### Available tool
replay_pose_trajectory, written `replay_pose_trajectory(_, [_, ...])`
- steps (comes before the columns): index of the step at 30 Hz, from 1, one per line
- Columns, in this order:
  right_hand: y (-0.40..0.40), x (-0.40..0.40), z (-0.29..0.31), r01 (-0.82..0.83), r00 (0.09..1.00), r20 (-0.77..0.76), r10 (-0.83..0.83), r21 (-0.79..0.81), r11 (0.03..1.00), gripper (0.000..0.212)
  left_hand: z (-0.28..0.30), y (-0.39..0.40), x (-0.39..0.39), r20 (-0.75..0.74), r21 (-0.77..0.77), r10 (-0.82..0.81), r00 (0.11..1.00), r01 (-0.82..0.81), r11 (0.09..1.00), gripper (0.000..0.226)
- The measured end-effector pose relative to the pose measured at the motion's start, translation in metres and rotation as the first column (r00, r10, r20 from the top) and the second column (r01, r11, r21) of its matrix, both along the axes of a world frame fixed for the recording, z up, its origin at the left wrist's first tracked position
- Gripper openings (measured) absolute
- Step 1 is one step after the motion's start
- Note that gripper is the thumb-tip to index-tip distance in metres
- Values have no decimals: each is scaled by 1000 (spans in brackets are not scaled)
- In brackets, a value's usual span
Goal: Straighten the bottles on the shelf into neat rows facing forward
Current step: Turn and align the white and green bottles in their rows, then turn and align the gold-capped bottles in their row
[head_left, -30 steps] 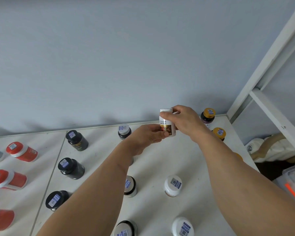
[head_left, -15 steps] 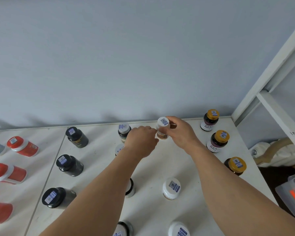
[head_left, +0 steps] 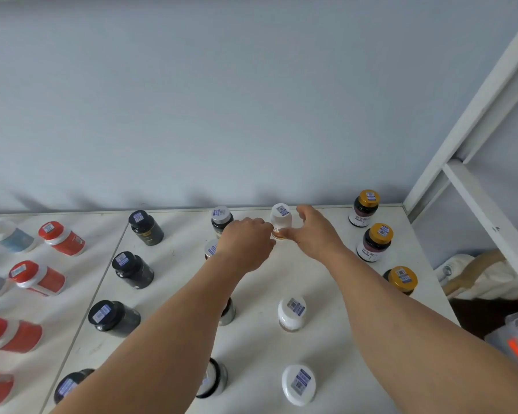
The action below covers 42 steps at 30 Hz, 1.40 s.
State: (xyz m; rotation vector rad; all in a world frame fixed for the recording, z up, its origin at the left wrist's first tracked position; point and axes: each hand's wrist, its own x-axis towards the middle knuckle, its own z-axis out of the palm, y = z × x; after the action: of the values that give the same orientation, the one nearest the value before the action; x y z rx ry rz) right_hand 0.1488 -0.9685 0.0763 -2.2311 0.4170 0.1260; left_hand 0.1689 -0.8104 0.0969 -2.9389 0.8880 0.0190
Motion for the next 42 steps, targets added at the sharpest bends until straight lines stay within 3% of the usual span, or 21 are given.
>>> replay_pose_trajectory(5, [9, -51, 25, -222, 975, -86, 205, -404, 887, 40, 15, 3, -26, 53, 31, -48, 997, 46, 998, 29])
replay_pose_trajectory(11, [26, -116, 50, -263, 959, -87, 270, -627, 734, 37, 28, 15, -80, 137, -19, -96, 986, 99, 995, 26])
replay_pose_trajectory(16, [46, -179, 63, -193, 972, -41, 230, -695, 692, 31, 39, 31, -142, 211, -22, -145, 967, 153, 988, 24])
replay_pose_trajectory(30, [54, -323, 80, -88, 977, 97, 189, -622, 778, 36, 56, 35, -284, 293, -87, -215, 932, 249, 964, 28])
replay_pose_trajectory(33, [28, -355, 68, -30, 968, 190, 164, -560, 828, 36, 44, 16, -315, 267, -154, -199, 943, 246, 957, 28])
replay_pose_trajectory(36, [-6, -394, 52, 40, 961, 269, 66, -372, 927, 35, 25, -3, -348, 227, -209, -196, 954, 245, 947, 28])
replay_pose_trajectory(38, [-29, -417, 39, 45, 965, 259, 34, -293, 955, 36, 7, -14, -366, 174, -224, -187, 967, 224, 949, 28])
replay_pose_trajectory(42, [-64, -442, 6, -55, 986, 134, 100, -305, 951, 49, -35, -32, -394, 31, -238, -108, 994, 113, 965, 39])
